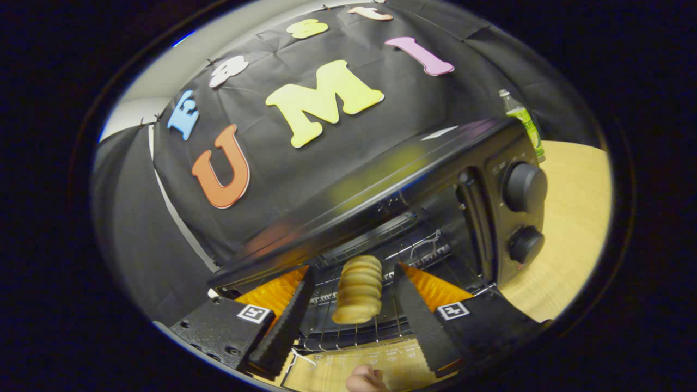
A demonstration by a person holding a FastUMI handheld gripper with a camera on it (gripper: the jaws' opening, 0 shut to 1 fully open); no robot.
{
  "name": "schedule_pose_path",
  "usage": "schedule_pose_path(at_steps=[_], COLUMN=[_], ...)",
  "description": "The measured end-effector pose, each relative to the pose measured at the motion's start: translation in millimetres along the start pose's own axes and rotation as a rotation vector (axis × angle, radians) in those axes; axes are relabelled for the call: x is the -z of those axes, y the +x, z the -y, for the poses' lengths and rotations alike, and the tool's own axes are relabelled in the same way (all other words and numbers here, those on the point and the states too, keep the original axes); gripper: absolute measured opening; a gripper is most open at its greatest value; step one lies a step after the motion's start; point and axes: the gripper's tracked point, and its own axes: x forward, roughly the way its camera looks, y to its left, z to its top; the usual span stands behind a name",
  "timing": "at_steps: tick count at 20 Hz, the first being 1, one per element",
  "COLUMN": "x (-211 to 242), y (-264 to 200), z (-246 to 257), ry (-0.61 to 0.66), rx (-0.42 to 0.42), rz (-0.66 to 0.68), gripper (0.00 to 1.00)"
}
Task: Open the toaster oven, put the food inside, and close the toaster oven door.
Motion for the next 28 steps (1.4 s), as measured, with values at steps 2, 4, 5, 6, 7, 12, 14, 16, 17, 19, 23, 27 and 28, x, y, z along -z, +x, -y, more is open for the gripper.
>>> schedule_pose_path(at_steps=[2, 4, 5, 6, 7, 12, 14, 16, 17, 19, 23, 27, 28], x=[-0.1, 1.9, 2.9, 2.1, 1.8, 17.2, 31.3, 42.2, 49.4, 66.4, 100.7, 131.1, 135.4], y=[-14.2, -32.1, -40.7, -49.9, -60.2, -100.5, -112.2, -120.4, -124.9, -132.9, -147.4, -149.6, -147.4], z=[-1.5, 0.0, -0.3, -1.1, -2.5, 5.4, 13.9, 21.8, 28.3, 33.6, 36.6, 34.9, 33.7], ry=[-0.002, -0.007, -0.01, -0.01, -0.014, -0.081, -0.118, -0.172, -0.208, -0.272, -0.358, -0.358, -0.355], rx=[0.0, 0.01, 0.012, 0.011, 0.01, 0.05, 0.089, 0.13, 0.161, 0.192, 0.227, 0.247, 0.243], rz=[-0.007, -0.03, -0.036, -0.033, -0.031, -0.091, -0.164, -0.204, -0.227, -0.273, -0.339, -0.382, -0.39], gripper=[0.99, 0.99, 0.99, 0.99, 0.99, 0.99, 0.99, 0.99, 0.99, 0.99, 1.0, 1.0, 1.0])
